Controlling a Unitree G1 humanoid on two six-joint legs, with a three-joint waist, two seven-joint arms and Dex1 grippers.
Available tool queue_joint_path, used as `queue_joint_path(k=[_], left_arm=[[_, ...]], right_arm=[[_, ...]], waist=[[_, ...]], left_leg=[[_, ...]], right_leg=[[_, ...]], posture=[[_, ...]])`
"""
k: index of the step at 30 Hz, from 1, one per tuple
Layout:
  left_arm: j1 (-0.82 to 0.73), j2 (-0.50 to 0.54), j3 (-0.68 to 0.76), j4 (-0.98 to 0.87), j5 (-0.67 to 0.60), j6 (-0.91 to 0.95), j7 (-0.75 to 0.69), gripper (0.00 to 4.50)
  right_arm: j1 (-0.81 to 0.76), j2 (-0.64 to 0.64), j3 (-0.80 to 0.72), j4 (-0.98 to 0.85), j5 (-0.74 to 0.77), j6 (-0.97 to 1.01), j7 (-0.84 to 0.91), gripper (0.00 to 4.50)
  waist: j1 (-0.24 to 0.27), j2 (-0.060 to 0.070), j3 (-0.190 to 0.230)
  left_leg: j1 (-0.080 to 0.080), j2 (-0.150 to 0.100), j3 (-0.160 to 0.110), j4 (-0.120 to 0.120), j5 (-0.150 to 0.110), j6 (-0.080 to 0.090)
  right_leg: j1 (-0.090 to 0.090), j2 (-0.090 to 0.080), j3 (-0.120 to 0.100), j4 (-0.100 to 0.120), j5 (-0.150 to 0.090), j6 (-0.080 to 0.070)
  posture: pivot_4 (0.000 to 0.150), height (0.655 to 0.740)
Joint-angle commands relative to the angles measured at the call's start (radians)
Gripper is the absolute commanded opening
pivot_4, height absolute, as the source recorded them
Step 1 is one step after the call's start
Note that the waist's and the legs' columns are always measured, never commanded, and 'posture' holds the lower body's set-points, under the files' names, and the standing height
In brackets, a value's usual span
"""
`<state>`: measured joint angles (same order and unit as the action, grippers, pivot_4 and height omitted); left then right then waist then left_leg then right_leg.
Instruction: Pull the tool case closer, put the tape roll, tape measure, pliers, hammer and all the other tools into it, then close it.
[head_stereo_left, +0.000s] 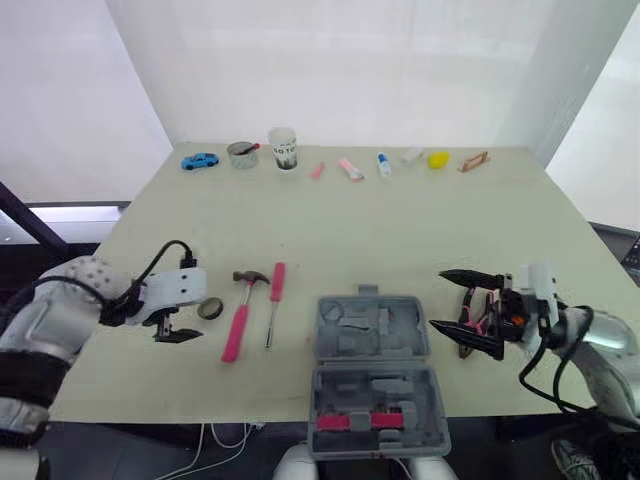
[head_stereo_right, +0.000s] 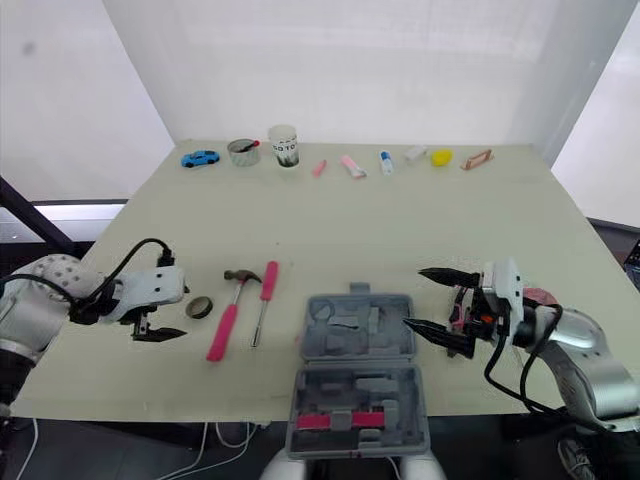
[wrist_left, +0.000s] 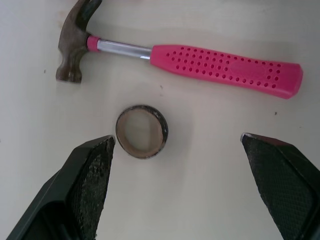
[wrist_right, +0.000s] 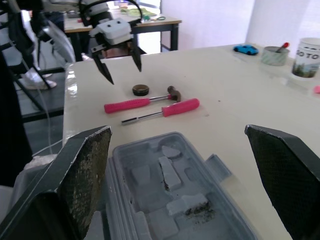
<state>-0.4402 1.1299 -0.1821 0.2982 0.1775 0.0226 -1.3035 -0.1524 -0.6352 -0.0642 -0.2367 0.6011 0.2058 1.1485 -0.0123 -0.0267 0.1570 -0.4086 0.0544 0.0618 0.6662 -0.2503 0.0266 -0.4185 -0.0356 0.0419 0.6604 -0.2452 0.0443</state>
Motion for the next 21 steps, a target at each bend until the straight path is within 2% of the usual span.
queue_joint_path(k=[1,5,12,16,17,21], left_arm=[[-0.047,0.002,-0.043,0.009,0.053,0.005,-0.022,4.33],[-0.149,-0.058,-0.141,0.09,0.166,-0.004,-0.017,4.33],[-0.246,-0.143,-0.215,0.235,0.235,-0.067,-0.01,4.33],[-0.266,-0.153,-0.238,0.283,0.27,-0.105,-0.007,4.33],[-0.269,-0.155,-0.24,0.287,0.276,-0.108,-0.008,4.33],[-0.281,-0.15,-0.238,0.291,0.291,-0.123,0.001,4.33]], right_arm=[[-0.032,0.0,0.002,0.008,0.002,-0.027,0.038,4.5],[-0.047,0.037,0.049,-0.028,-0.017,-0.018,0.005,4.5],[-0.055,0.053,0.068,-0.047,-0.026,-0.011,-0.018,4.5],[-0.069,0.046,0.063,-0.035,-0.023,-0.01,-0.015,4.5],[-0.07,0.044,0.06,-0.033,-0.023,-0.011,-0.014,4.5],[-0.065,0.044,0.059,-0.034,-0.023,-0.013,-0.016,4.5]], waist=[[0.001,0.0,0.0],[0.005,0.0,0.0],[0.005,0.0,0.0],[0.002,-0.001,0.0],[0.001,-0.001,0.0],[0.001,-0.001,0.0]], left_leg=[[-0.003,0.0,-0.001,0.001,0.0,0.0],[-0.007,0.0,-0.001,0.002,0.0,0.0],[-0.007,0.0,-0.001,0.004,0.0,0.0],[-0.007,0.001,-0.002,0.004,0.0,0.0],[-0.006,0.001,-0.001,0.004,0.0,0.0],[-0.007,0.0,-0.001,0.004,0.0,0.0]], right_leg=[[-0.002,0.001,-0.001,0.0,0.002,0.003],[-0.007,0.001,-0.001,0.002,0.002,0.003],[-0.006,0.001,0.0,0.002,0.003,0.004],[-0.006,0.002,0.0,0.003,0.003,0.004],[-0.01,0.005,-0.008,0.003,0.007,-0.002],[-0.011,0.008,-0.004,0.004,0.007,-0.003]], posture=[[0.15,0.74],[0.15,0.74],[0.15,0.74],[0.15,0.74],[0.15,0.74],[0.15,0.74]])
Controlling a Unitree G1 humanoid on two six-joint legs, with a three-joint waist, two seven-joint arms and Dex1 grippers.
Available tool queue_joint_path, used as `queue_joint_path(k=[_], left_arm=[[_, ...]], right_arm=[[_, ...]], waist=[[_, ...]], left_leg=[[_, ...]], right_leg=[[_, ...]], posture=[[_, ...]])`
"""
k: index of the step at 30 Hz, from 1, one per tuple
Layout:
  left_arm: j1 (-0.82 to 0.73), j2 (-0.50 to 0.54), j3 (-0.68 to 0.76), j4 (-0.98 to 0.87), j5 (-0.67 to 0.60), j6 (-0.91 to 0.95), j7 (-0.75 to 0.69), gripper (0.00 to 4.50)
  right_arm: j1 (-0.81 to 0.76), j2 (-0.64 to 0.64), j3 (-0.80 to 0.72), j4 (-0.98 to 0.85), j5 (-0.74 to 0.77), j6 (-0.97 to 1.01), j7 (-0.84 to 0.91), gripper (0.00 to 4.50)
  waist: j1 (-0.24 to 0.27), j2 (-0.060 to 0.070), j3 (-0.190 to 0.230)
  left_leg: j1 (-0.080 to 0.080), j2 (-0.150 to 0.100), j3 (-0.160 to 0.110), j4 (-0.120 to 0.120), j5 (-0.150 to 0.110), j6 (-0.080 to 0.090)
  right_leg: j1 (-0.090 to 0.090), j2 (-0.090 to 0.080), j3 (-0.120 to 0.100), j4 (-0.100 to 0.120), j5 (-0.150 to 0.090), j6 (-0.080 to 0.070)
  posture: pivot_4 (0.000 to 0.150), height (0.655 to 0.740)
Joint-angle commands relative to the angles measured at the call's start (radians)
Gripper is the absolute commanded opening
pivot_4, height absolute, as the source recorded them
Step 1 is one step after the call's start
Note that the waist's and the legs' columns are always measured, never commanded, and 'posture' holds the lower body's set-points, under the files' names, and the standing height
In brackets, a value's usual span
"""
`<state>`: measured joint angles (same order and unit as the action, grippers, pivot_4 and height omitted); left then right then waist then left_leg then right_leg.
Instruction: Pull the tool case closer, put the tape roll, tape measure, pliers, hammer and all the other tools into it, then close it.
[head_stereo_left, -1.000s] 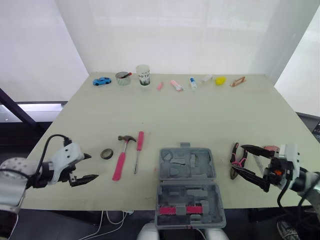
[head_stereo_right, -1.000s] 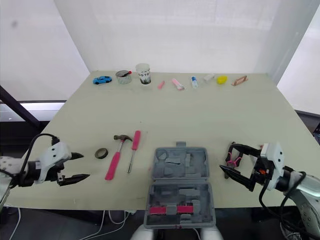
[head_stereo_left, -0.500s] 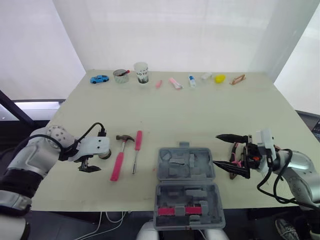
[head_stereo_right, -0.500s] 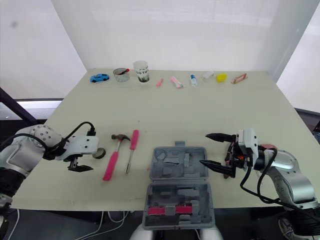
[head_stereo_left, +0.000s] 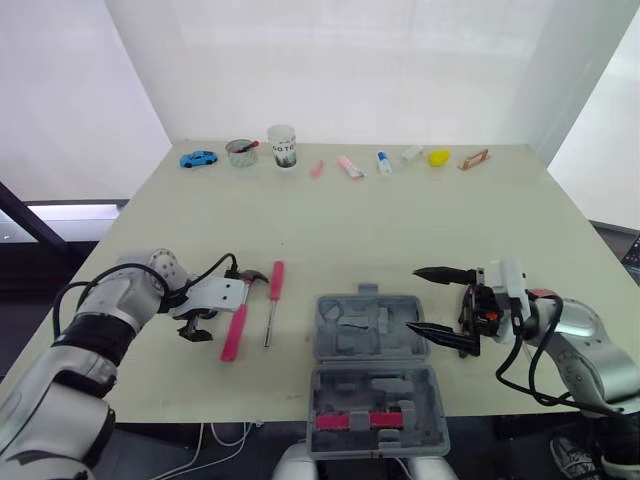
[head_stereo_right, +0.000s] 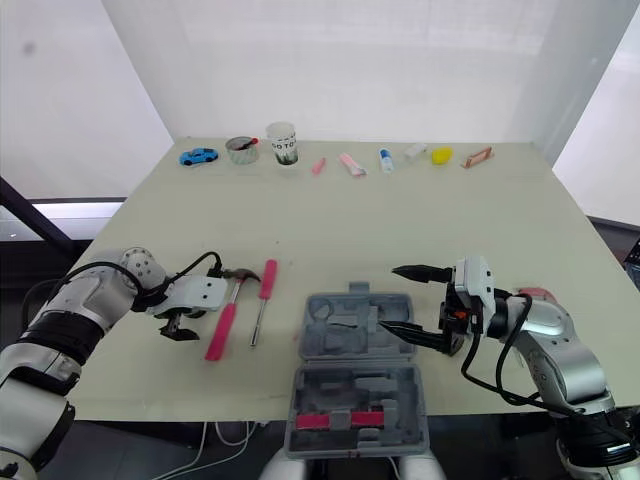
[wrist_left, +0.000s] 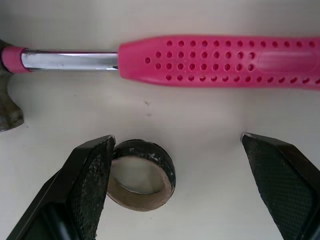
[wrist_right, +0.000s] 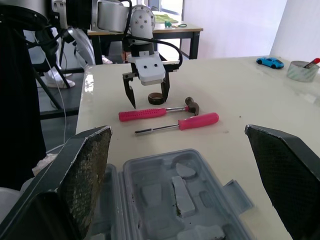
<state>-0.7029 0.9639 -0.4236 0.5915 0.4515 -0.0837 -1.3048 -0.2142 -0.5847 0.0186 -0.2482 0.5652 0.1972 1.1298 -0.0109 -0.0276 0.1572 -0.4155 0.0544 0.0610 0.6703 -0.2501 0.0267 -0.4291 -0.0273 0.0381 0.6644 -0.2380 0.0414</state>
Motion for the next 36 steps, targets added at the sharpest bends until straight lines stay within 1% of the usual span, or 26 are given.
queue_joint_path(k=[1,4,10,17,24,30,33,36], left_arm=[[-0.02,0.02,0.005,-0.003,0.019,-0.02,0.003,4.33],[-0.019,0.031,0.015,-0.012,0.018,-0.028,-0.001,4.33],[0.015,0.072,0.04,-0.086,0.005,-0.005,-0.024,4.33],[0.077,0.122,0.069,-0.188,0.002,0.064,-0.057,4.33],[0.111,0.106,0.061,-0.186,0.015,0.077,-0.022,4.33],[0.095,0.076,0.038,-0.129,0.045,0.043,0.035,4.33],[0.081,0.067,0.032,-0.111,0.049,0.039,0.034,4.33],[0.071,0.06,0.027,-0.097,0.052,0.032,0.032,3.53]], right_arm=[[-0.001,-0.006,-0.024,-0.024,0.012,-0.005,0.001,4.5],[0.007,-0.005,-0.026,-0.026,0.012,-0.008,-0.001,4.5],[0.008,-0.001,-0.028,-0.019,0.015,-0.017,0.003,4.5],[-0.007,0.003,-0.017,-0.01,0.026,-0.015,0.031,4.5],[-0.029,0.009,-0.01,0.004,0.023,-0.017,0.047,4.5],[-0.029,0.01,-0.008,0.002,0.024,-0.02,0.066,4.5],[-0.027,0.003,-0.005,-0.001,0.021,-0.022,0.086,4.5],[-0.026,-0.002,-0.007,0.0,0.026,-0.022,0.105,4.5]], waist=[[0.0,0.0,0.0],[0.0,0.0,0.0],[-0.001,0.0,0.0],[0.0,0.0,0.0],[0.001,0.0,0.0],[0.002,0.0,0.0],[0.002,0.0,0.0],[0.002,0.0,0.0]], left_leg=[[0.0,0.0,0.0,0.0,0.0,0.0],[0.0,0.0,0.001,0.0,0.0,0.0],[0.0,0.0,0.0,0.0,0.0,0.0],[0.0,0.0,0.001,0.0,0.0,0.0],[0.0,0.0,0.001,0.001,0.0,0.0],[0.0,0.0,0.001,0.001,0.0,0.0],[0.001,0.0,0.001,0.001,0.0,0.0],[0.001,0.0,0.001,0.001,0.0,0.0]], right_leg=[[0.0,0.0,0.0,0.0,0.0,0.0],[0.0,0.0,0.001,0.0,0.0,0.0],[0.0,0.0,0.0,0.0,0.0,0.0],[0.0,0.0,0.001,0.0,0.0,0.0],[0.0,0.0,0.001,0.001,0.0,0.0],[0.0,0.0,0.001,0.001,0.0,0.0],[0.0,0.0,0.001,0.001,0.0,0.0],[0.0,0.0,0.001,0.002,0.0,0.0]], posture=[[0.15,0.74],[0.15,0.74],[0.15,0.74],[0.15,0.74],[0.15,0.74],[0.15,0.74],[0.15,0.74],[0.15,0.74]])
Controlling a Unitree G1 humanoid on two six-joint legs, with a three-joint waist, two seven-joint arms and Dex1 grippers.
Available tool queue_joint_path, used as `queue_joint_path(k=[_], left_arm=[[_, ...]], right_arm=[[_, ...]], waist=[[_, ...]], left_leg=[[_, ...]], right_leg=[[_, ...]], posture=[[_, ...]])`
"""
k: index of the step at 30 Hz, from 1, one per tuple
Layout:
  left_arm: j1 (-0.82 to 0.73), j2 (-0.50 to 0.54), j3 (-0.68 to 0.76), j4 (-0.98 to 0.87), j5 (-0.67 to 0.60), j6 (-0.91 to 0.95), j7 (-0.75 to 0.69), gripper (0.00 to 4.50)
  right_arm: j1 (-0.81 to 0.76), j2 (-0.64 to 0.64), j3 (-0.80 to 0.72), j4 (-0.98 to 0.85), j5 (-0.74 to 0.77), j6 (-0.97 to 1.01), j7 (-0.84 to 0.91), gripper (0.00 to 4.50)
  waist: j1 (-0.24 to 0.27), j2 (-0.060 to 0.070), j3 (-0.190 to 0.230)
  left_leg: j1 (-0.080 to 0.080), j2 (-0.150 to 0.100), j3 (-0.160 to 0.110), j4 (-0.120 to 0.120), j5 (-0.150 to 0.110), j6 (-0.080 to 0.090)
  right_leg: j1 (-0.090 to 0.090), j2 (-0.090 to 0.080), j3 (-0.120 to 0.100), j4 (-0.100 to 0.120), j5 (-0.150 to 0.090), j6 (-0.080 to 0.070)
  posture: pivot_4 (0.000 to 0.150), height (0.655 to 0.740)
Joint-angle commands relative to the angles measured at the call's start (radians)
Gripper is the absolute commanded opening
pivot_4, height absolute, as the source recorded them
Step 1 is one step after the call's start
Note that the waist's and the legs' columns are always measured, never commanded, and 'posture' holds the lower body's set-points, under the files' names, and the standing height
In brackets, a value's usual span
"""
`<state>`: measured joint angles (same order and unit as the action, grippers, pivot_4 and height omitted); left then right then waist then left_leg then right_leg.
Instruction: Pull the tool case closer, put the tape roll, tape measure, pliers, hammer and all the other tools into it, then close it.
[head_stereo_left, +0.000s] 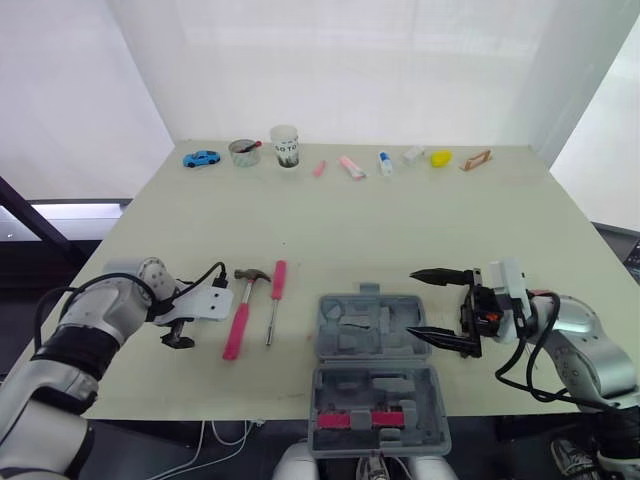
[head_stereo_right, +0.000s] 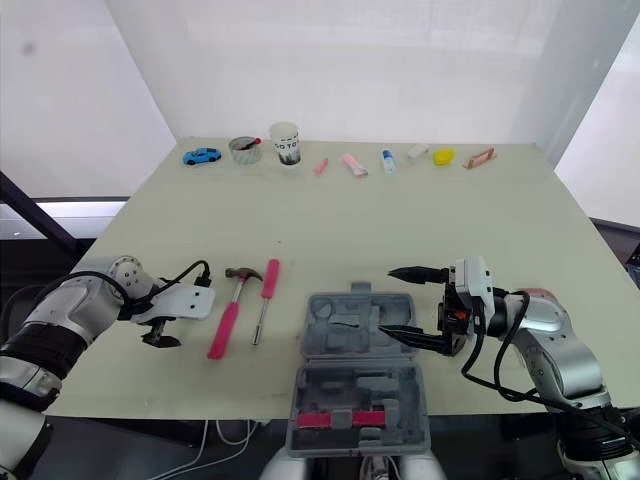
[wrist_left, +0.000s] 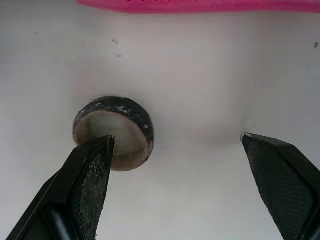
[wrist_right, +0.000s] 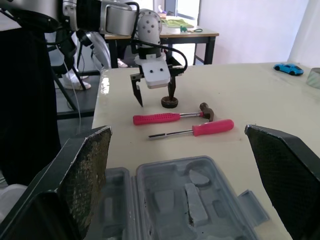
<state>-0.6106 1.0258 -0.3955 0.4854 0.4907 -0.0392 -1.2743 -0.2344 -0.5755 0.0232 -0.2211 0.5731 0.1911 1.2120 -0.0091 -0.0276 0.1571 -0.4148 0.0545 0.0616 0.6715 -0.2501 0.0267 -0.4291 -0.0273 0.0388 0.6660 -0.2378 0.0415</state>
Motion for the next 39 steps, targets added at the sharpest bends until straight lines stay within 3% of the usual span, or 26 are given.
queue_joint_path(k=[1,7,8,13,20,26,32,39], left_arm=[[-0.025,-0.004,-0.002,0.014,0.015,-0.015,0.003,3.12],[-0.046,-0.007,-0.006,0.023,0.023,-0.026,-0.002,0.21],[-0.049,-0.005,-0.004,0.017,0.023,-0.029,-0.004,0.09],[-0.067,0.01,0.004,0.003,0.027,-0.037,-0.023,0.09],[-0.1,0.04,0.041,-0.203,-0.032,0.029,-0.164,0.09],[-0.16,0.02,0.033,-0.276,-0.048,0.108,-0.221,0.09],[-0.278,-0.087,-0.029,-0.338,-0.04,0.16,-0.29,0.09],[-0.374,-0.237,-0.134,-0.316,-0.018,0.095,-0.29,0.09]], right_arm=[[-0.007,-0.012,-0.011,-0.025,0.019,-0.015,0.03,4.5],[-0.008,-0.026,-0.006,-0.006,-0.005,-0.033,0.068,4.5],[-0.01,-0.024,-0.007,-0.003,-0.006,-0.032,0.067,4.5],[-0.023,-0.016,-0.007,0.011,-0.01,-0.031,0.067,4.5],[-0.024,-0.025,-0.021,0.018,-0.002,-0.031,0.07,4.5],[-0.018,-0.021,-0.053,0.026,0.024,-0.008,0.042,4.5],[0.044,-0.076,-0.124,0.073,0.034,-0.019,0.074,4.5],[0.075,-0.108,-0.168,0.111,0.036,-0.031,0.104,4.5]], waist=[[0.0,0.0,0.0],[-0.001,0.0,0.0],[-0.001,0.0,0.0],[-0.001,0.0,0.0],[0.001,0.0,0.0],[0.001,0.0,0.0],[0.014,-0.001,0.0],[0.017,-0.001,0.0]], left_leg=[[0.0,0.0,0.0,0.0,0.0,0.0],[0.0,0.0,0.0,0.0,0.0,0.0],[0.0,0.0,0.0,0.0,0.0,0.0],[0.0,0.0,0.0,0.001,0.0,0.0],[0.0,0.0,0.0,0.001,0.0,0.0],[0.0,0.0,0.0,0.002,0.0,0.0],[-0.001,-0.001,-0.002,0.002,0.0,0.0],[-0.001,0.0,-0.001,0.004,0.0,0.0]], right_leg=[[0.0,0.0,0.0,0.0,0.0,0.0],[0.0,0.0,0.0,0.0,0.0,0.0],[0.0,0.0,0.0,0.0,0.0,0.0],[0.0,0.0,0.0,0.001,0.0,0.0],[0.0,0.0,0.0,0.001,0.0,0.0],[0.0,0.0,0.0,0.001,0.0,0.0],[0.0,0.0,0.0,0.002,0.0,0.0],[0.001,0.0,0.004,0.001,0.001,0.003]], posture=[[0.15,0.74],[0.15,0.74],[0.15,0.74],[0.15,0.74],[0.15,0.74],[0.15,0.74],[0.15,0.74],[0.15,0.74]])
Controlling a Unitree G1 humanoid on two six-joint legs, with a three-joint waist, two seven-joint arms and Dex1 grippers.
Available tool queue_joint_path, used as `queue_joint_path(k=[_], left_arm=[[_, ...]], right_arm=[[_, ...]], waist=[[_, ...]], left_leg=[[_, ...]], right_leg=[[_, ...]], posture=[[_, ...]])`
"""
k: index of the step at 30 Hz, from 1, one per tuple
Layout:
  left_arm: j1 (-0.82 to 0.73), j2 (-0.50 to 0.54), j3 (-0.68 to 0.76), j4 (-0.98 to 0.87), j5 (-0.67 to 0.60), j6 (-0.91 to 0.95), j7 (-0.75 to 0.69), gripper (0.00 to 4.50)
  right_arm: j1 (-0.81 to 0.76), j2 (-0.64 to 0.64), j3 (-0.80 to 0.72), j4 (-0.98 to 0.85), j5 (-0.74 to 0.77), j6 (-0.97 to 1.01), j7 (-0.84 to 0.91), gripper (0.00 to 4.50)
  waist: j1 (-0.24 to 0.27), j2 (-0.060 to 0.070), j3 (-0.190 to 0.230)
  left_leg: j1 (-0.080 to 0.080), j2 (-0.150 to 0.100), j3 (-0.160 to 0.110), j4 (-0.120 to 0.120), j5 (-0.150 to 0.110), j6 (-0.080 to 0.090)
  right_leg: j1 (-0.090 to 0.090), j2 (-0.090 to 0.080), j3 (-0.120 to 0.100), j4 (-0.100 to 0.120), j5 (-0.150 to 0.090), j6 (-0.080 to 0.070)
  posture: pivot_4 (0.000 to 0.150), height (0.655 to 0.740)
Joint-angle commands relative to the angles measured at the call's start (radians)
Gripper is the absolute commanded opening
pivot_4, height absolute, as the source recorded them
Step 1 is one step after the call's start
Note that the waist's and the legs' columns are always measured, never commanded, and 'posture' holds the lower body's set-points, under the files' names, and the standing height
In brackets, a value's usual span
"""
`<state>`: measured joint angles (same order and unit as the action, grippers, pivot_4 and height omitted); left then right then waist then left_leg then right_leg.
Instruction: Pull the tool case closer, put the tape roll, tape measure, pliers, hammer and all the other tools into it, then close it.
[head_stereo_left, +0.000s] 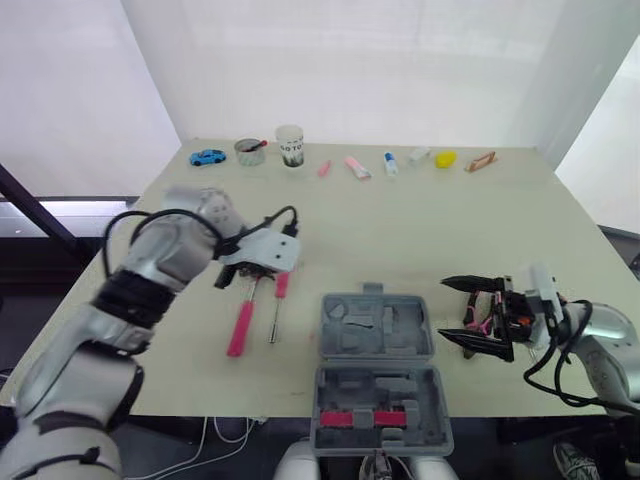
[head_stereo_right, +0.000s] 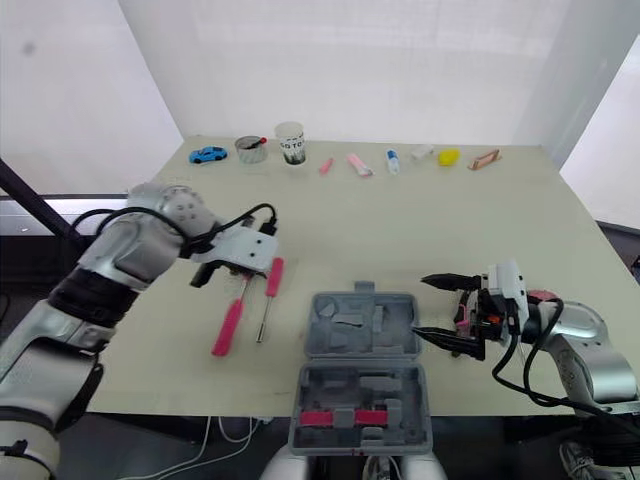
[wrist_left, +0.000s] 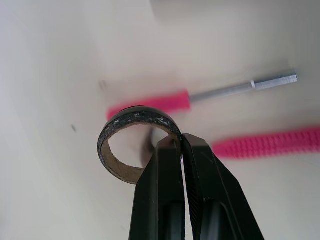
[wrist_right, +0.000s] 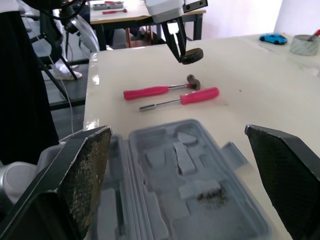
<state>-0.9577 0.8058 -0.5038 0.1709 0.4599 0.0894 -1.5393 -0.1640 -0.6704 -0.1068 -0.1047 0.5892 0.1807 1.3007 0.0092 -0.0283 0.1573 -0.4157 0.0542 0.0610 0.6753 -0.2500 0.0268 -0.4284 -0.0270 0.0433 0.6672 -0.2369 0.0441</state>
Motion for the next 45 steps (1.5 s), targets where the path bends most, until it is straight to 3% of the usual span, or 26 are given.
queue_joint_path(k=[1,7,13,19,33,45], left_arm=[[-0.033,-0.03,-0.037,0.006,0.014,-0.05,-0.021,0.09],[-0.049,-0.106,-0.083,0.052,0.005,-0.136,-0.004,0.09],[-0.028,-0.209,-0.075,0.079,-0.083,-0.053,-0.04,0.09],[-0.054,-0.245,-0.059,0.157,-0.137,0.007,-0.06,0.09],[-0.121,-0.304,-0.056,0.423,-0.212,0.04,-0.056,0.09],[-0.08,-0.284,-0.082,0.401,-0.257,0.109,-0.075,0.09]], right_arm=[[0.007,-0.014,-0.041,-0.003,0.02,-0.022,0.017,4.5],[0.038,-0.019,-0.068,-0.017,0.021,-0.026,0.01,4.5],[0.069,-0.024,-0.096,-0.02,0.017,-0.039,0.001,4.5],[0.082,-0.03,-0.106,-0.022,0.02,-0.038,0.008,4.5],[0.06,-0.054,-0.095,0.006,0.029,-0.026,0.034,4.5],[0.073,-0.073,-0.098,0.019,0.017,-0.04,0.051,4.5]], waist=[[-0.002,0.0,0.0],[-0.008,0.0,0.0],[-0.007,0.0,0.0],[-0.02,0.0,0.0],[-0.02,0.0,0.0],[-0.022,0.0,0.0]], left_leg=[[0.0,0.0,0.0,0.0,0.0,0.0],[0.0,0.0,0.0,0.0,0.0,0.0],[0.0,0.0,0.0,0.001,0.0,0.0],[0.0,0.0,-0.001,0.001,0.0,0.0],[-0.001,0.0,-0.005,0.001,0.0,0.0],[-0.001,0.0,-0.01,0.002,0.0,0.0]], right_leg=[[0.0,0.0,0.0,0.0,0.0,0.0],[0.0,0.001,0.0,0.0,0.0,0.0],[0.0,0.001,0.0,0.0,0.0,0.0],[0.0,0.001,0.0,0.001,0.0,0.0],[0.0,0.006,0.008,0.002,0.0,0.0],[0.002,0.01,0.012,0.003,-0.001,0.001]], posture=[[0.15,0.74],[0.15,0.74],[0.15,0.74],[0.15,0.74],[0.15,0.74],[0.15,0.74]])
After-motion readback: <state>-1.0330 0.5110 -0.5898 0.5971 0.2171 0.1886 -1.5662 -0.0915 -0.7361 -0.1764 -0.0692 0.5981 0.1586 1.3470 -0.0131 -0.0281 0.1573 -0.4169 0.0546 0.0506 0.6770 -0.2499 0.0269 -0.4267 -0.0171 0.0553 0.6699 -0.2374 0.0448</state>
